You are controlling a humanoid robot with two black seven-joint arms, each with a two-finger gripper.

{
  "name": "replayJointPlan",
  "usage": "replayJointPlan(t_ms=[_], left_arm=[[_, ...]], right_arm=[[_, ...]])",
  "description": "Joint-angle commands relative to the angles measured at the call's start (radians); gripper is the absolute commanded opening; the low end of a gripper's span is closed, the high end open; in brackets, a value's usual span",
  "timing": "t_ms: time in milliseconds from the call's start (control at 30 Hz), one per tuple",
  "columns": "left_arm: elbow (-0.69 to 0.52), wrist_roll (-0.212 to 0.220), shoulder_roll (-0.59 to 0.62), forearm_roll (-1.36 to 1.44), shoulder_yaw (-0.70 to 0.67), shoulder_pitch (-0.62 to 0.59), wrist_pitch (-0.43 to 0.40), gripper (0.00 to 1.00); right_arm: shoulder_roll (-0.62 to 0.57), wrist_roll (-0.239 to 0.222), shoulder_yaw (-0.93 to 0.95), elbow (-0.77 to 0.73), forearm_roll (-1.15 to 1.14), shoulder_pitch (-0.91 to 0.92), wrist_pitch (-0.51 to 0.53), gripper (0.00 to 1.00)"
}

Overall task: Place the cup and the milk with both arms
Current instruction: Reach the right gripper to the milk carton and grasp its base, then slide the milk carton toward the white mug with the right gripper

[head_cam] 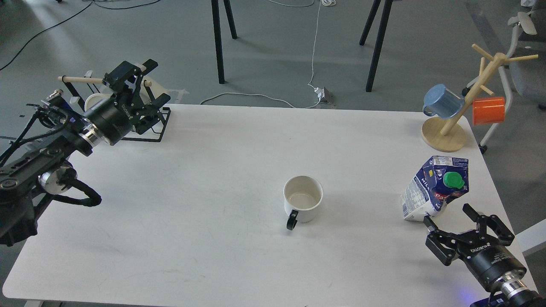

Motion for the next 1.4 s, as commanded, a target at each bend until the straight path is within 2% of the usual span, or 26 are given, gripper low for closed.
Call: replayJointPlan(t_ms=[0, 467, 600, 633, 700, 833, 867, 900, 1000, 1233, 1367], left_arm=[[0.0, 0.0, 0.001, 0.0, 0.0, 0.01, 0.0, 0.99], [0.005, 0.0, 0.004, 0.002, 0.0, 0.042, 0.0, 0.99], [0.005, 0.0, 0.004, 0.002, 0.002, 0.045, 0.0, 0.99], [0.006, 0.0, 0.004, 0.002, 0.002, 0.045, 0.0, 0.99], [0.009, 0.0, 0.004, 0.0, 0.002, 0.047, 0.0, 0.99], [0.011, 0.0, 0.003, 0.0, 0.0, 0.054, 0.0, 0.99], [0.011, 0.0, 0.001, 0.0, 0.0, 0.054, 0.0, 0.99], [0.011, 0.0, 0.001, 0.0, 0.0, 0.054, 0.0, 0.99], [0.011, 0.0, 0.001, 0.0, 0.0, 0.056, 0.0, 0.99], [0.012, 0.0, 0.001, 0.0, 0.0, 0.058, 0.0, 0.99], [0.014, 0.0, 0.001, 0.0, 0.0, 0.067, 0.0, 0.99]], right_arm=[[0.022, 0.0, -0.001, -0.016, -0.001, 0.027, 0.0, 1.0], [0.126, 0.003, 0.015, -0.085, 0.004, 0.089, 0.0, 1.0], [0.154, 0.006, 0.02, -0.093, 0.004, 0.093, 0.0, 0.96], [0.155, 0.006, 0.02, -0.093, 0.002, 0.092, 0.0, 0.89], [0.157, 0.005, 0.02, -0.096, 0.001, 0.092, 0.0, 0.64], [0.157, 0.005, 0.022, -0.099, -0.002, 0.09, 0.0, 0.47], [0.157, 0.009, 0.022, -0.099, -0.002, 0.09, 0.0, 0.36], [0.157, 0.014, 0.023, -0.099, -0.001, 0.09, 0.0, 0.29], [0.157, 0.023, 0.023, -0.11, -0.001, 0.089, 0.0, 0.24], [0.158, 0.023, 0.02, -0.096, 0.004, 0.081, 0.0, 0.24], [0.168, 0.024, 0.011, -0.02, 0.007, 0.077, 0.0, 0.24]])
